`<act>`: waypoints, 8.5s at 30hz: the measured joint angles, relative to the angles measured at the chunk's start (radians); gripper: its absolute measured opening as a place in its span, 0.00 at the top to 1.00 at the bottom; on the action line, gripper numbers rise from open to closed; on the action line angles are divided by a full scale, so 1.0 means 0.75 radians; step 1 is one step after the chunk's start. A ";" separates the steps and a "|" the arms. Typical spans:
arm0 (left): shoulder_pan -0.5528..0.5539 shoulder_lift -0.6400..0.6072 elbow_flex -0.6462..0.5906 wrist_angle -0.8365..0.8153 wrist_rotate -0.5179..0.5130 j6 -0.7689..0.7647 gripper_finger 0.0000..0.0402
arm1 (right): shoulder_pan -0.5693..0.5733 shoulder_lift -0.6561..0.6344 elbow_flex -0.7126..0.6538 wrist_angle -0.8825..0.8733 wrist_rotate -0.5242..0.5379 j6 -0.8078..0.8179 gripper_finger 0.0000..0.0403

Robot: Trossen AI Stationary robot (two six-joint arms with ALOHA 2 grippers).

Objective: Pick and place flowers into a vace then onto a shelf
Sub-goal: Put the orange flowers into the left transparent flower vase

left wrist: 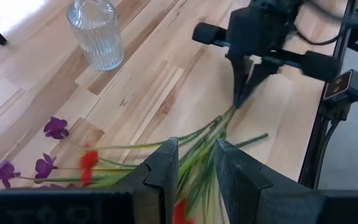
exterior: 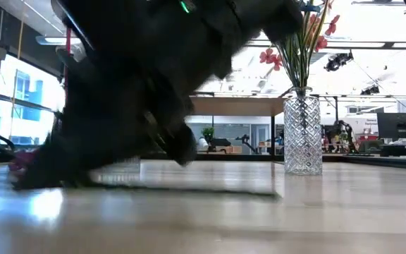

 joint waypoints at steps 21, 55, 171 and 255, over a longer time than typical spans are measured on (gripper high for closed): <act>-0.001 -0.107 0.221 -0.141 -0.147 0.090 0.66 | 0.001 -0.144 0.415 -0.591 0.902 -0.065 1.00; 0.323 -0.137 0.216 -0.408 -0.971 -0.246 0.38 | -0.026 -0.193 0.728 -0.354 1.115 -0.484 1.00; 0.607 -0.059 0.115 0.058 -1.012 0.531 0.94 | 0.417 -0.372 0.727 -1.668 1.047 0.607 0.79; 1.291 -0.548 -0.855 2.004 0.421 2.270 0.93 | 0.320 -0.369 0.727 -1.749 0.909 0.664 0.79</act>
